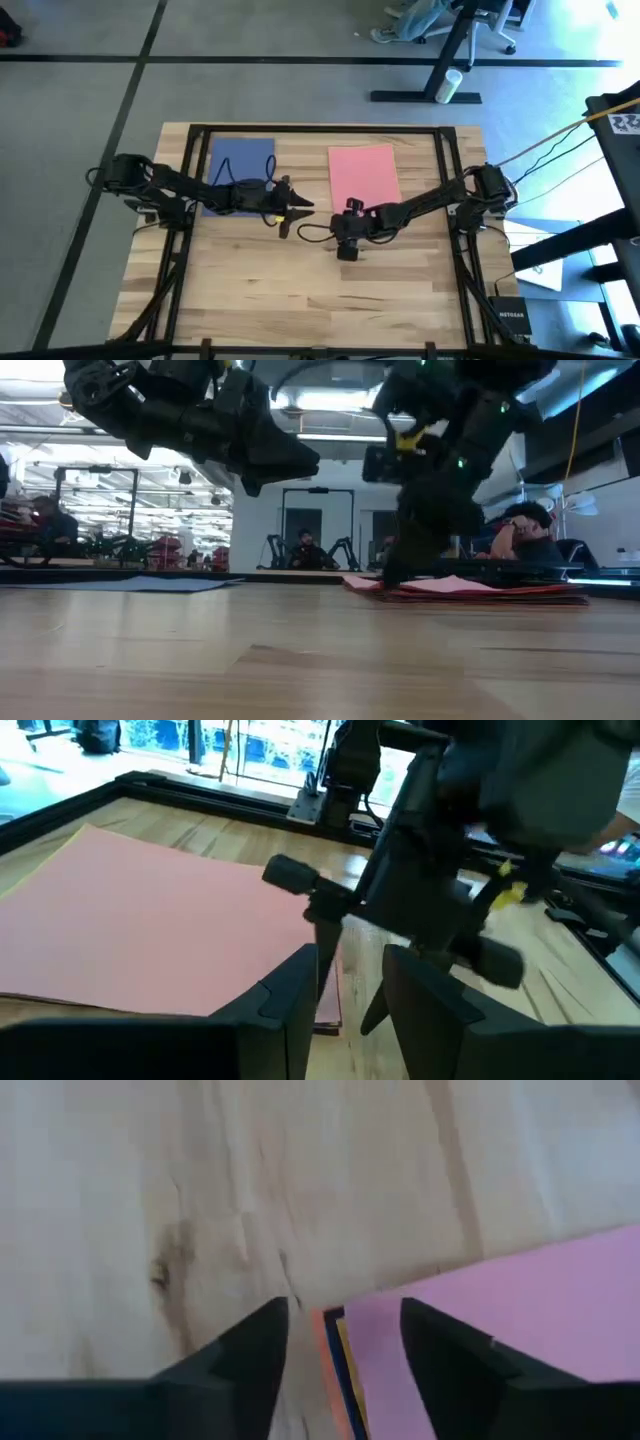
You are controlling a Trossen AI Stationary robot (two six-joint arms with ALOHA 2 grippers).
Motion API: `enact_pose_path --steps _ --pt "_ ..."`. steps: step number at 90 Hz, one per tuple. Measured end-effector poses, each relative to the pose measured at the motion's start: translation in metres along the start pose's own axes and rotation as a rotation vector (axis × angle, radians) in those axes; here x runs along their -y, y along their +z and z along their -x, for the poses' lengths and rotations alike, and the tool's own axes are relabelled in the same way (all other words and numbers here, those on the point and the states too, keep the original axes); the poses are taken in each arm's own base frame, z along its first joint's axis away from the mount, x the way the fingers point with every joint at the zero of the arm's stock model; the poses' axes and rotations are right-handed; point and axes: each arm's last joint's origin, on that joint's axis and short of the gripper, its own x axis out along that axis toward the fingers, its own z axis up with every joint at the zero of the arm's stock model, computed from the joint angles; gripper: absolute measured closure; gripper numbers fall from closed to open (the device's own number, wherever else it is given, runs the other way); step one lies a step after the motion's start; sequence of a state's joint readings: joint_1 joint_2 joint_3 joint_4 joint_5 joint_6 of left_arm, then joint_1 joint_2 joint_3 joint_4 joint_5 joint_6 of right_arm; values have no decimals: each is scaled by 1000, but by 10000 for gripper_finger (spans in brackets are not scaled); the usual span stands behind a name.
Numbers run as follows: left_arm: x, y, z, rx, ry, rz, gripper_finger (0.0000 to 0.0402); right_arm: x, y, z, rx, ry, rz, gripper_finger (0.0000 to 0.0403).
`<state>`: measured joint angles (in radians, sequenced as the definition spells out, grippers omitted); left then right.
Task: Organize paper
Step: Move the pink paper to the bottom left of the table
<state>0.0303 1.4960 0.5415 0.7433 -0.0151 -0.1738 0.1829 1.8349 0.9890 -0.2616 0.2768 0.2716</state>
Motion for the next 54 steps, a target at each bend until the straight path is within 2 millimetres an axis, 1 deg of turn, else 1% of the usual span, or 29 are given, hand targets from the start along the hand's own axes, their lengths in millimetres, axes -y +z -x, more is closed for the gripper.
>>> enact_pose_path --steps 8,16,24,36,39,43,54 --pt "0 0 0 -3 0 0 300 0 -2 -5 -7 -29 -13 212" --pt "0 0 0 -2 0 0 300 0 -3 -6 -3 -57 -37 239" --pt "0 0 0 -3 0 1 300 1 -3 -6 -2 -76 -50 287" --pt "0 0 0 -3 0 1 300 2 -2 -5 2 -81 -51 376" --pt "0 0 0 -3 0 1 300 1 -2 -5 1 -79 -50 389" --pt "0 0 0 -3 0 1 300 1 -3 -5 -1 -73 -50 394" --pt "0 0 0 -2 0 1 300 -1 0 -4 -9 -21 -56 378"
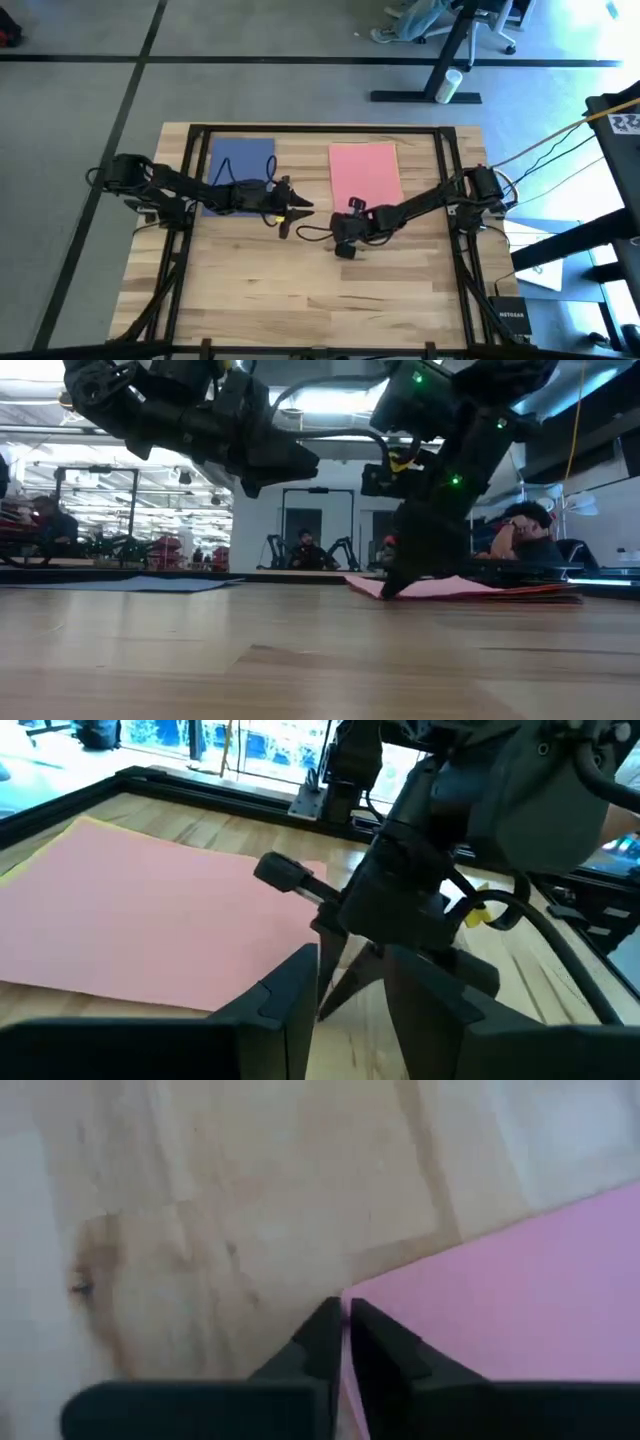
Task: Organize paper
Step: Move the pink paper to the bottom left of the table
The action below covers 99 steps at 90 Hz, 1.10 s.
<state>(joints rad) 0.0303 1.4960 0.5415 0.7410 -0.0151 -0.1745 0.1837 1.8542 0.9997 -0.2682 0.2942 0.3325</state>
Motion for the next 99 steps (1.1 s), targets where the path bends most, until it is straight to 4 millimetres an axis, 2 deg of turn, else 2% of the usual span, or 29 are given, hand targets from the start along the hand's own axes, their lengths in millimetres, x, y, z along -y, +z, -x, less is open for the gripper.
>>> enact_pose_path --steps 16,25,35,42,52,70,77,81,86,95,99 --pt "0 0 0 0 0 0 300 -9 16 8 24 113 11 390" --pt "0 0 0 -1 0 0 300 -17 29 16 43 242 27 401" --pt "1 0 0 -3 -4 -4 300 -24 41 23 74 428 47 397" --pt "3 -1 0 -5 -11 -11 300 -27 48 26 118 466 62 388" --pt "7 -3 0 -19 -21 -12 300 -27 55 31 136 454 81 351" --pt "10 -6 0 -52 -28 10 300 -29 64 37 149 473 87 240" --pt "10 -7 0 -59 -29 20 300 -29 66 41 124 471 110 223" --pt "12 -7 0 -60 -34 19 300 -28 67 43 104 454 132 231" --pt "15 -8 1 -69 -41 8 303 -28 67 47 71 418 173 258" --pt "20 -15 2 -117 -11 -20 319 -25 67 58 11 313 263 352" --pt "22 -17 2 -136 10 -26 330 -24 69 64 13 263 293 381"
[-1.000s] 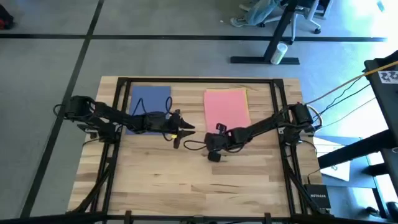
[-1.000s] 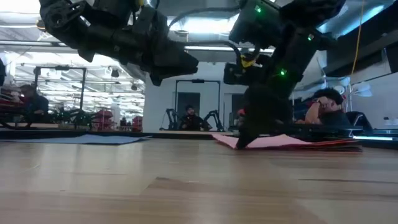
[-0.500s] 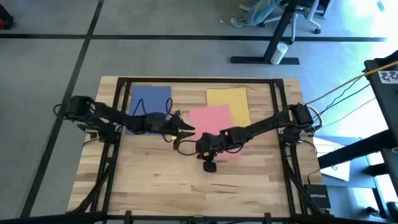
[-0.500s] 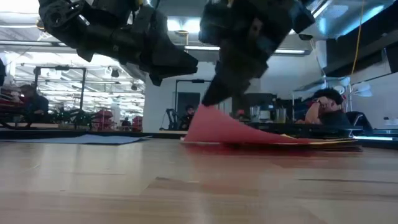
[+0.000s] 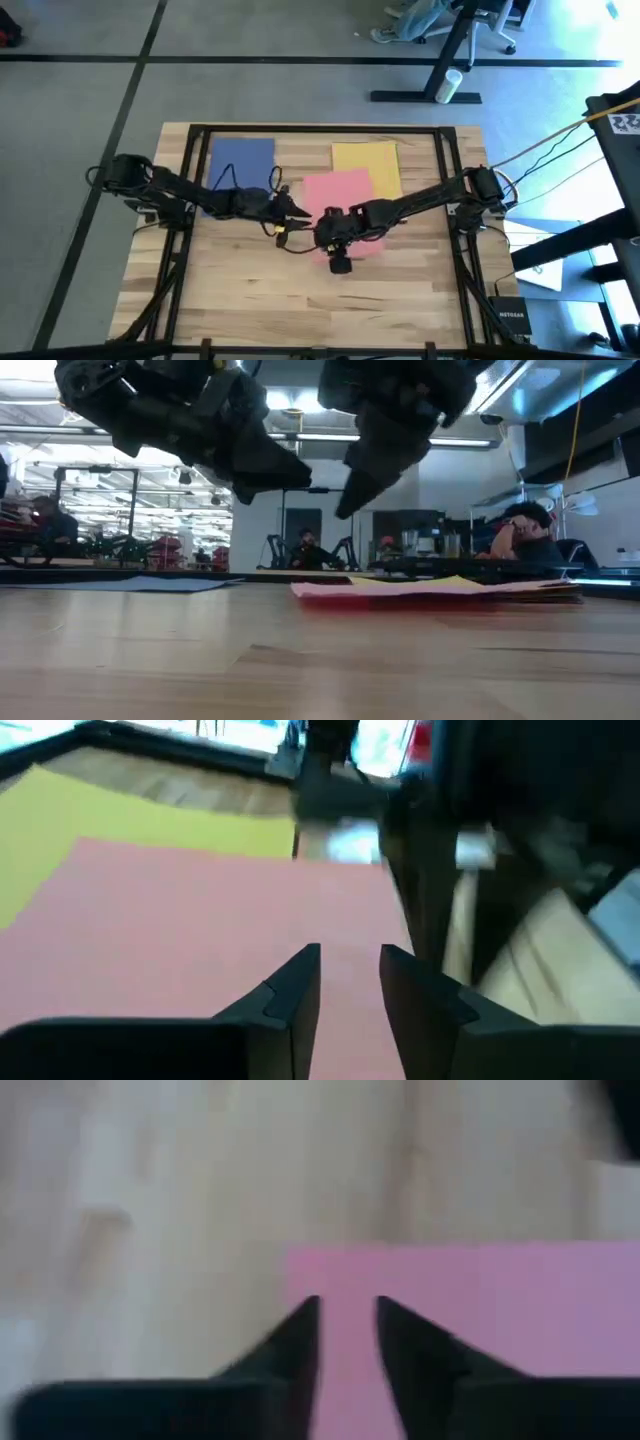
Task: Organize paper
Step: Move the pink paper to the bottom left of the table
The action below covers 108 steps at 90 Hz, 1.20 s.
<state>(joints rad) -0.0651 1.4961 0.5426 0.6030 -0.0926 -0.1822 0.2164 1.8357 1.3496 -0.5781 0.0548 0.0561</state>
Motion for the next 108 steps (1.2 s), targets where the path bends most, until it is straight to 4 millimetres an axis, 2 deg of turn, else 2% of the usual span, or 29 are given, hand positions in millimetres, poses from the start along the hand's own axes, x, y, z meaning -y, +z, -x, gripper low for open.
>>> enact_pose_path --steps 19,34,46,59,68,84,92,108 --pt "5 -2 -1 -16 17 -9 391 2 4 42 62 -83 48 400" --pt "6 4 -3 3 15 -14 401 6 -3 70 134 -126 73 402" --pt "9 8 -14 5 11 -24 402 8 -17 77 223 -139 65 402" --pt "14 7 -39 -23 7 -54 401 9 -36 79 354 -108 53 403" --pt "16 5 -58 -45 -7 -56 401 13 -52 83 448 -83 21 403" --pt "20 -7 -83 -108 -46 -49 401 25 -81 87 483 -113 -79 403" --pt "22 -18 -89 -187 -40 -42 401 28 -90 90 484 -139 -112 403" --pt "26 -33 -90 -299 -27 -15 401 29 -92 96 509 -164 -123 403"
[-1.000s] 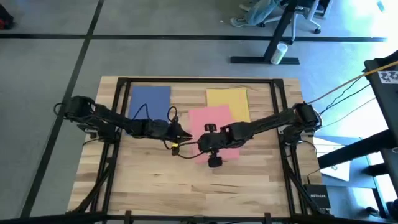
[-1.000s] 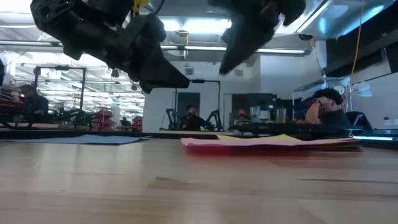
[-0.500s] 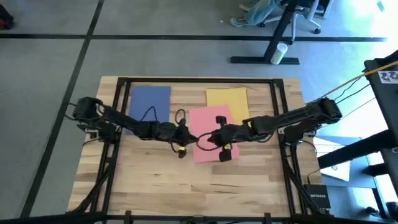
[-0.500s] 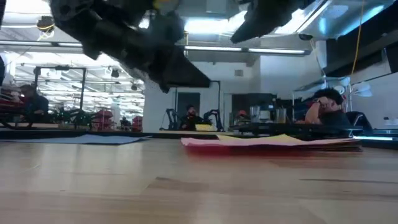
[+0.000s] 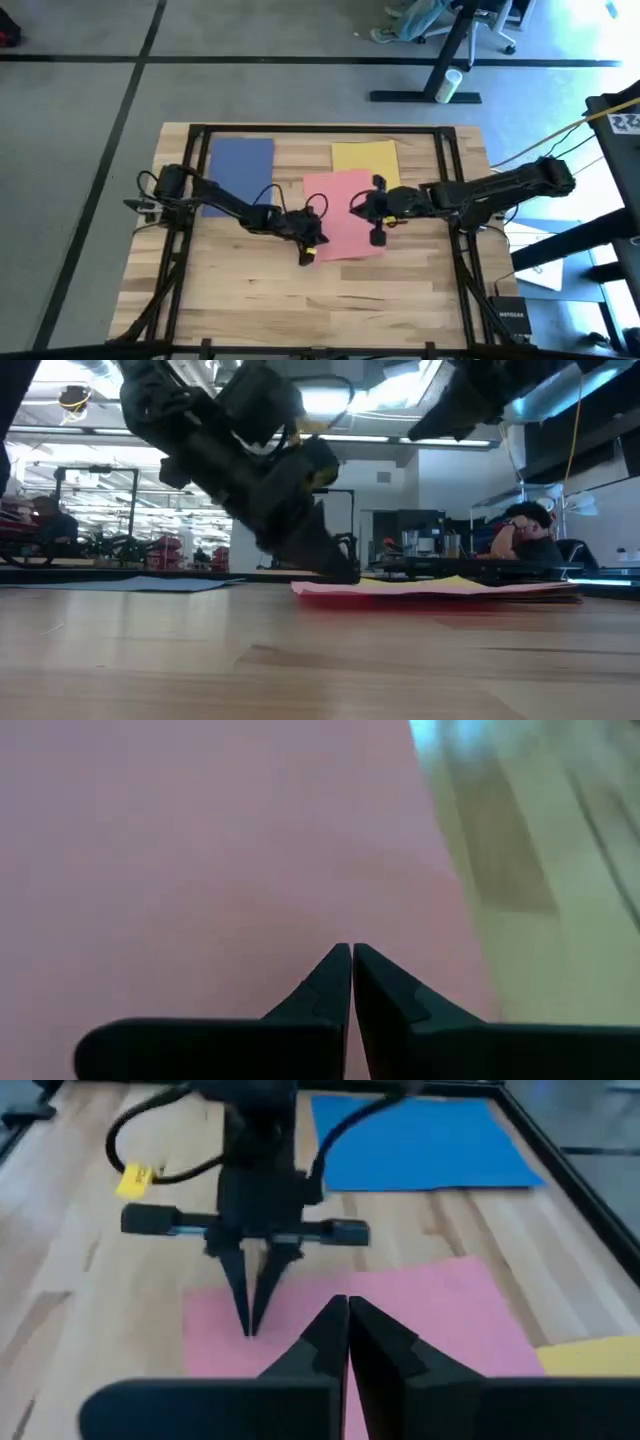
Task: Organize paper
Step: Move the pink paper to the bottom left of the table
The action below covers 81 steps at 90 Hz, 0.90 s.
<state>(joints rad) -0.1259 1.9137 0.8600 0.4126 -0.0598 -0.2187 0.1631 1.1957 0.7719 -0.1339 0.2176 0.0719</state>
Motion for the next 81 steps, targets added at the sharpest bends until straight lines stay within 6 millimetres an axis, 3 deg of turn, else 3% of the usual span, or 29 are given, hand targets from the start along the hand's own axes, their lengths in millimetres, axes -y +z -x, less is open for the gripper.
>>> enact_pose_path --steps 28,49,81 --pt "14 -13 3 -110 2 5 401 1 -2 1 -19 -20 4 403" --pt "35 -27 10 -232 -10 -10 401 1 -4 1 -39 -21 8 403" --pt "64 -33 43 -360 -35 -3 401 1 -6 1 -52 -22 5 403"
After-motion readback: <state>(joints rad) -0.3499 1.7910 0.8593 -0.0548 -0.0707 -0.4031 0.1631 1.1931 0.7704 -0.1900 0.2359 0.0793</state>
